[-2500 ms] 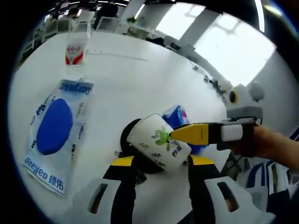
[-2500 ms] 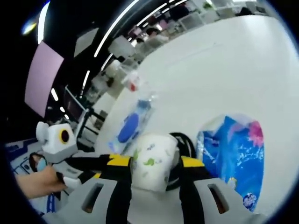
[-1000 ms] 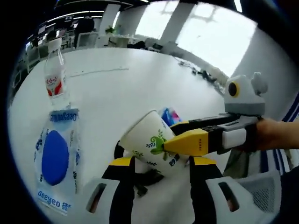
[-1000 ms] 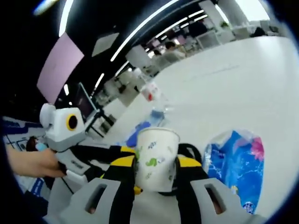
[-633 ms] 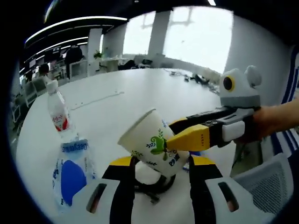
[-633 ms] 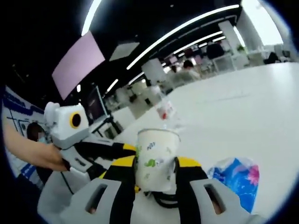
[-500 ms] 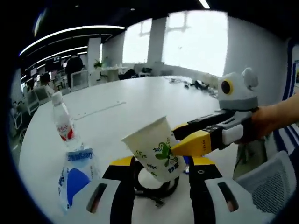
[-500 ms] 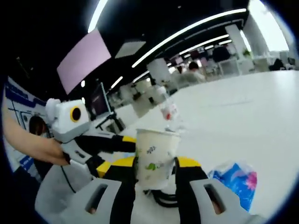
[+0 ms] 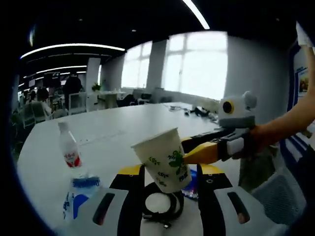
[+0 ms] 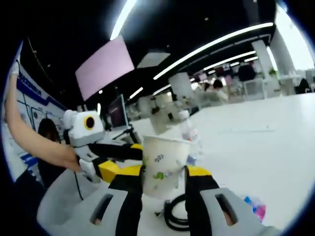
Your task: Arrange the tabletop items into an orderly group along one side of the table until the central work area is clear of visible clutter.
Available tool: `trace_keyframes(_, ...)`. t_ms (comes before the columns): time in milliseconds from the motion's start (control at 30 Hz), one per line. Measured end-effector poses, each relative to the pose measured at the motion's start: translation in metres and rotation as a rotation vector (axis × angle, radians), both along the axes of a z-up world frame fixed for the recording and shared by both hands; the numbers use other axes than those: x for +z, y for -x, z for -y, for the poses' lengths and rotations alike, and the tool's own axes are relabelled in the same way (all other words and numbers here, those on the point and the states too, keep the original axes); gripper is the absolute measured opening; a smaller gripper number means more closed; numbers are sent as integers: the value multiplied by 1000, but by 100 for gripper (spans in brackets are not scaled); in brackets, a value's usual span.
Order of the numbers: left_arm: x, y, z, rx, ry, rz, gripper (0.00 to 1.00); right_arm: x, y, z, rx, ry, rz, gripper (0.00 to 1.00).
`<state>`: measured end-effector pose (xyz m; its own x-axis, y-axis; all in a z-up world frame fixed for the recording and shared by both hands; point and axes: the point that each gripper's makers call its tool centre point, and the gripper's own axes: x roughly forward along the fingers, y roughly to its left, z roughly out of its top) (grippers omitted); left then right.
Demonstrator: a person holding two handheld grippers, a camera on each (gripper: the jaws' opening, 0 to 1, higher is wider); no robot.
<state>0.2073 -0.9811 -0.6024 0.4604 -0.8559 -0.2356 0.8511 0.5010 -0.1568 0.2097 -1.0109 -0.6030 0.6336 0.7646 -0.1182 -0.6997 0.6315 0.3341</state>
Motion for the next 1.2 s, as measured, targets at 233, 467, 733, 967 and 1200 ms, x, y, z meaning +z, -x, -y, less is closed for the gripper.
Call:
trace_keyframes(233,21,-2,-1,-6,95,29,38,-6,2,-7,43,46,-8,30)
trace_keyframes(467,23,-7,0,8,116,3,35,-8,0,-8,14,42,2,30)
trace_keyframes(733,10,-16,-6,47,77,-24,32,5,-7,-6,-4,110,140,29)
trace_keyframes(967,8,-26,-11,70,71,-19,31,1,-19,-12,26,183,177,29)
trace_keyframes(1200,6,-42,-14,91,63,-12,28,0,-32,-16,38,225,214,29)
